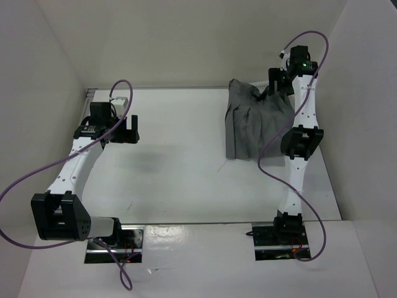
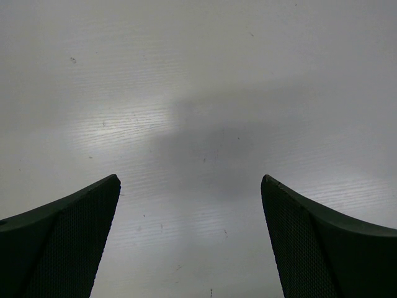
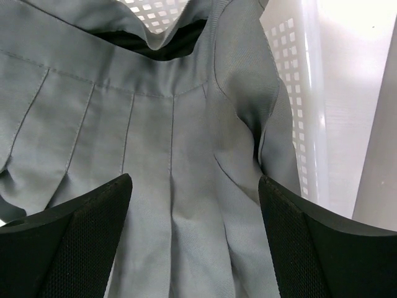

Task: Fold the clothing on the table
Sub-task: Grab the skirt from the pile

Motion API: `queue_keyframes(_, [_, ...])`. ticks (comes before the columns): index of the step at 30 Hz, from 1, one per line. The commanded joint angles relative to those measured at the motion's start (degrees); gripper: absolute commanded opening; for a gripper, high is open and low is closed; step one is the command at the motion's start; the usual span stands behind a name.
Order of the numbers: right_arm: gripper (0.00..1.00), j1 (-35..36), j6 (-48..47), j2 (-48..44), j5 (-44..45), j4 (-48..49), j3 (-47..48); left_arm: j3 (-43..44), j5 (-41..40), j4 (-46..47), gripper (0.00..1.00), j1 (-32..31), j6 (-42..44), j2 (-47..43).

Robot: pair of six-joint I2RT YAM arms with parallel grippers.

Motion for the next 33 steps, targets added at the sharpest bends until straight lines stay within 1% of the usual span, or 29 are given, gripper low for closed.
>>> queue_keyframes(1, [0.87,-0.4,-0.2,-2.0,1.7,-1.2,1.7,0.2,1.2,0.6,1.00,0.3,1.4,-0.1])
queue_keyframes(7, [0.87,-1.5,-0.2,3.0,4.4,-0.1,2.8,0.2,1.2,0.6,1.00,0.3,1.4,-0.1])
queue_keyframes(11, [0.76,-1.5,-0.2,4.9,4.9,-0.1,3.9,0.2,1.2,0.6,1.00,0.3,1.4,0.4])
queue_keyframes(12, [0.71,-1.5,-0.2,5.7,4.9,-0.1,3.9,0.2,1.2,0.6,1.00,0.3,1.4,0.4])
queue_keyframes(15, [0.61,-1.5,-0.2,7.0,4.9,0.4,4.4,0.2,1.2,0.6,1.00,0.3,1.4,0.9])
queue_keyframes(16, [0.51,-1.5,-0.2,7.0,4.9,0.4,4.4,0.2,1.2,0.6,1.00,0.3,1.4,0.9])
queue_keyframes(18, [0.39,-1.5,-0.8,7.6,4.9,0.4,4.4,0.2,0.7,0.6,1.00,0.3,2.0,0.9])
queue_keyframes(19, [0.28,-1.5,-0.8,7.6,4.9,0.4,4.4,0.2,0.7,0.6,1.00,0.3,2.0,0.9])
queue_keyframes(21, [0.15,-1.5,-0.8,7.6,4.9,0.4,4.4,0.2,0.7,0.6,1.00,0.3,2.0,0.9])
queue_keyframes(22, [0.03,-1.5,-0.8,7.6,4.9,0.4,4.4,0.2,0.7,0.6,1.00,0.3,2.0,1.5])
queue_keyframes(23, [0.00,-1.5,-0.8,7.6,4.9,0.4,4.4,0.2,0.7,0.6,1.00,0.3,2.0,1.6])
queue_keyframes(28, [0.00,-1.5,-0.8,3.6,4.4,0.4,4.4,0.2,0.7,0.6,1.00,0.3,2.0,1.6])
queue_keyframes(31, [0.00,-1.5,-0.8,-2.5,3.8,1.1,4.4,0.2,0.7,0.6,1.00,0.3,2.0,1.6])
queue_keyframes(32, [0.00,-1.5,-0.8,-4.4,1.7,1.6,3.8,0.2,0.7,0.6,1.00,0.3,2.0,1.0])
queue_keyframes(33, [0.00,-1.5,-0.8,-8.5,0.8,1.7,3.2,0.2,0.7,0.6,1.00,0.3,2.0,1.0])
